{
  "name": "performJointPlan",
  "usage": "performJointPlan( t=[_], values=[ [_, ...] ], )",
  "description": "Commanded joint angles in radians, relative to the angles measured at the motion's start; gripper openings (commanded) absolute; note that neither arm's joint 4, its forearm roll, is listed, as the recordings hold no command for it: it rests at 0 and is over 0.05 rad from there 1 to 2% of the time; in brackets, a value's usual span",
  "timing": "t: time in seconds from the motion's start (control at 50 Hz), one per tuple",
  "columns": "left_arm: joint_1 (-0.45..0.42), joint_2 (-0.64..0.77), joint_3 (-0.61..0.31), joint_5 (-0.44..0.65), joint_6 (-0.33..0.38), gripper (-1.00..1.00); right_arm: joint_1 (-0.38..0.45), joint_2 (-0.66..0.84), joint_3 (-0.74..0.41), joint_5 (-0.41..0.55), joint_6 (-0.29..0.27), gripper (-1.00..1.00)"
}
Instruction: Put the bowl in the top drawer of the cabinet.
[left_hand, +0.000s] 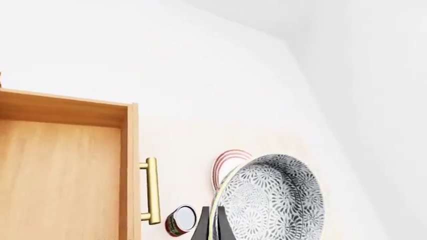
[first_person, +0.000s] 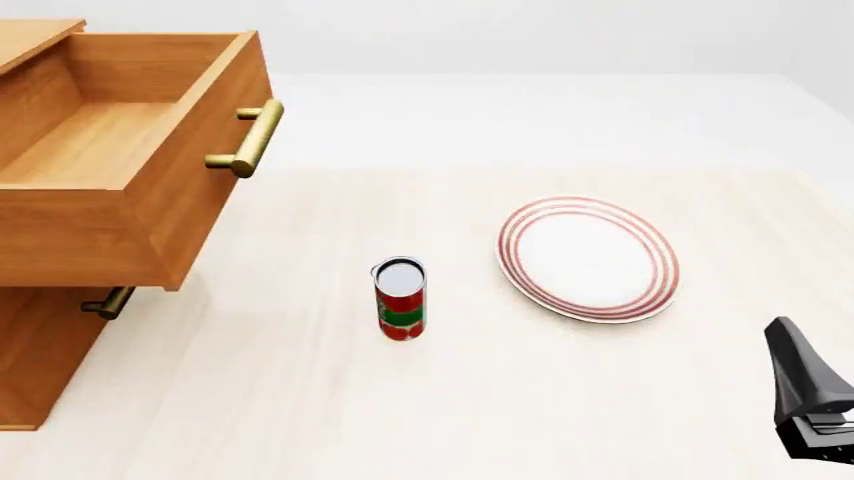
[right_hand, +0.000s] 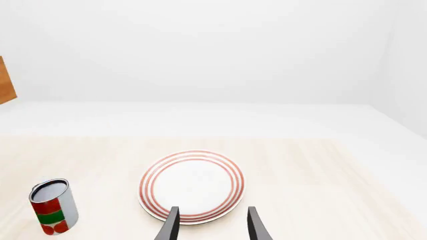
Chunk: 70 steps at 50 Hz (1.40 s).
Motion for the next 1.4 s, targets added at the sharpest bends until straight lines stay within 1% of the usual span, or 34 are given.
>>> performJointPlan(
  t=[0.02, 0.28, 0.66, 0.72, 0.76, 0.96, 1.24, 1.28, 1.4],
  values=[
    [0.100, 0.000, -0.053, 0.070, 0.021, -1.00, -0.001, -0.002, 0.000, 0.002, 0.000, 1.00],
    [0.171, -0.007, -0.073, 0.101, 0.027, -1.00, -0.001, -0.002, 0.000, 0.002, 0.000, 1.00],
    [0.298, -0.041, 0.015, 0.078, 0.021, -1.00, -0.001, -0.002, 0.000, 0.002, 0.000, 1.00],
    [0.336, -0.048, 0.039, 0.069, 0.023, -1.00, -0.001, -0.002, 0.000, 0.002, 0.000, 1.00],
    [0.346, -0.049, 0.047, 0.067, 0.019, -1.00, -0.001, -0.002, 0.000, 0.002, 0.000, 1.00],
    [0.412, -0.047, 0.062, 0.063, 0.024, -1.00, -0.001, -0.002, 0.000, 0.002, 0.000, 1.00],
    [0.471, -0.030, 0.069, 0.063, 0.046, -1.00, -0.001, -0.002, 0.000, 0.002, 0.000, 1.00],
    [0.482, -0.029, 0.089, 0.051, 0.049, -1.00, -0.001, -0.002, 0.000, 0.002, 0.000, 1.00],
    [0.490, -0.021, 0.104, 0.039, 0.053, -1.00, -0.001, -0.002, 0.000, 0.002, 0.000, 1.00]
  ],
)
